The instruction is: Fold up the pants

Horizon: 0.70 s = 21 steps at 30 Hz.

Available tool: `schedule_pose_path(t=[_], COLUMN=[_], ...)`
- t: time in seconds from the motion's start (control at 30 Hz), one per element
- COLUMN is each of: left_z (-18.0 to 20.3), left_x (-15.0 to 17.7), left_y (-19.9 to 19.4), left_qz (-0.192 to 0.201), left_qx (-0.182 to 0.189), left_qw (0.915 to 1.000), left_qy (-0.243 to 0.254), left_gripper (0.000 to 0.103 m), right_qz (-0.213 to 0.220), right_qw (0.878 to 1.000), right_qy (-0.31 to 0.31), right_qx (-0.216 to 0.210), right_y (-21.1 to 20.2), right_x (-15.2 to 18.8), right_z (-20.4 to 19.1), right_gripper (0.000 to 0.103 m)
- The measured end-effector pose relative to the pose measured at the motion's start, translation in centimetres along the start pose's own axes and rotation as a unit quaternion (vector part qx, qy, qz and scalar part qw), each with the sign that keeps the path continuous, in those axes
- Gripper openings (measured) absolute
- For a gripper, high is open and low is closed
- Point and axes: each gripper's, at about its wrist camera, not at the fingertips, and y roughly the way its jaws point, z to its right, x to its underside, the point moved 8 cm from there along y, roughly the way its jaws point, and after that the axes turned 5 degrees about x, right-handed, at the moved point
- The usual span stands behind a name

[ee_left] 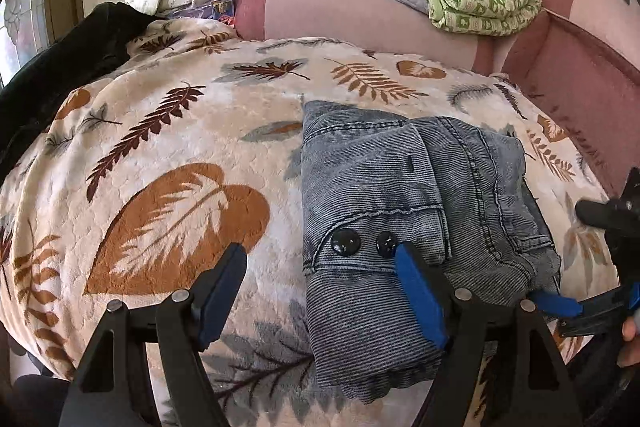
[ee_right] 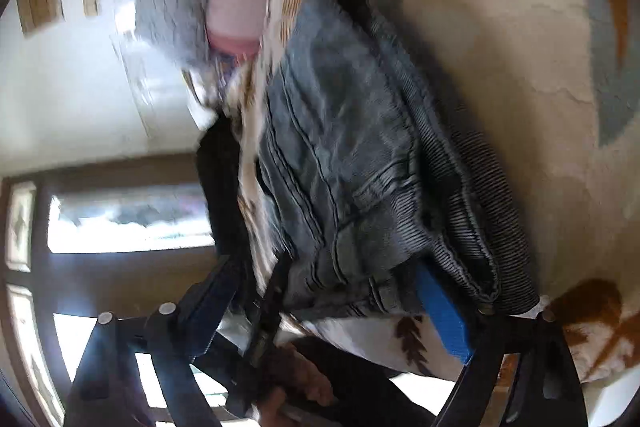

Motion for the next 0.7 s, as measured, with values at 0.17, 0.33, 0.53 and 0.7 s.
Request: schedule_pose_path(t=[0.17, 0.33, 0.53, 0.7], left_z=[-0.2, -0.3, -0.5, -0.4], left_x=[0.3, 0.3, 0.3, -0.3], left_y=[0.1, 0.0, 0.1, -1.2], left_qz=[0.006, 0.013, 0.013, 0.012], left_qx=[0.008, 0.007, 0.007, 0.008], left_qw=[0.9999, 0.9999, 0.9999, 0.9999], left_qy=[-0.008, -0.005, -0.008, -0.008], left_gripper=[0.079, 0.080, 0.082, 0.082], right_qz=[0.036, 0.026, 0.057, 0.095], right_qw=[0.998, 0.993, 0.977, 0.960], right_qy=[-0.006, -0.017, -0.119, -0.191], right_qx=[0.046, 0.115, 0.167, 0.179], right_y=[-1.0, -0.3, -1.4, -3.9], right_x=[-1.6, -2.1, -1.3, 1.6], right_z=[-0.2, 1.3, -2.3, -5.1], right_gripper=[0.079, 0.025, 0.006, 0.006])
